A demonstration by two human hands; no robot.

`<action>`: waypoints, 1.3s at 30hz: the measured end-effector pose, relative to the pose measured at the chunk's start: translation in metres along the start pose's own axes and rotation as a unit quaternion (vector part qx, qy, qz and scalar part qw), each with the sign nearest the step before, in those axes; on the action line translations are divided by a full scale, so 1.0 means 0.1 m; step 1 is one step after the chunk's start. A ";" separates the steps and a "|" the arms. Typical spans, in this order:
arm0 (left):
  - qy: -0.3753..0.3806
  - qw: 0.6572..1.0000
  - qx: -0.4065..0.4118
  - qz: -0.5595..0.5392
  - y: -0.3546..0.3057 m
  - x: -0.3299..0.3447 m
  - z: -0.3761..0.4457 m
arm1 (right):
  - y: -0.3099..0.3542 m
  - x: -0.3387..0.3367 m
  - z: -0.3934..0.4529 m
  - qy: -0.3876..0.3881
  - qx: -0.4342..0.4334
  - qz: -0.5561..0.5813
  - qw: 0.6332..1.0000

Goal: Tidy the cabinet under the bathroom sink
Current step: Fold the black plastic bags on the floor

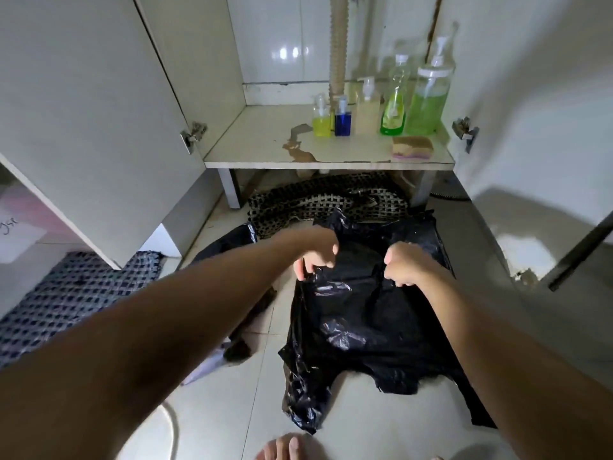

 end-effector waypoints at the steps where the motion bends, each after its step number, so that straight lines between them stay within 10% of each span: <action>1: -0.038 0.999 0.014 0.010 0.06 -0.23 -0.06 | 0.21 -0.04 0.02 -0.009 -0.026 0.016 0.999; 17: -0.138 0.975 -0.173 0.031 2.52 -0.59 0.10 | 2.03 1.58 0.12 0.186 -0.133 0.073 0.971; 30: -0.066 0.987 -0.144 0.010 2.84 -0.34 0.07 | 2.34 2.03 0.18 0.043 -0.141 0.076 0.986; 39: -0.237 0.966 -0.074 -0.071 2.54 -1.03 -0.19 | 2.47 0.80 0.28 -0.099 -0.199 0.290 0.931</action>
Point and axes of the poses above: each hand's wrist, its own z-axis towards the middle knuckle, its own x-axis out of the palm, y = z × x, the point moved 3 cm from there along z, towards the middle knuckle, and after that the axes turned 8 degrees about -x, right-handed, at the moved point
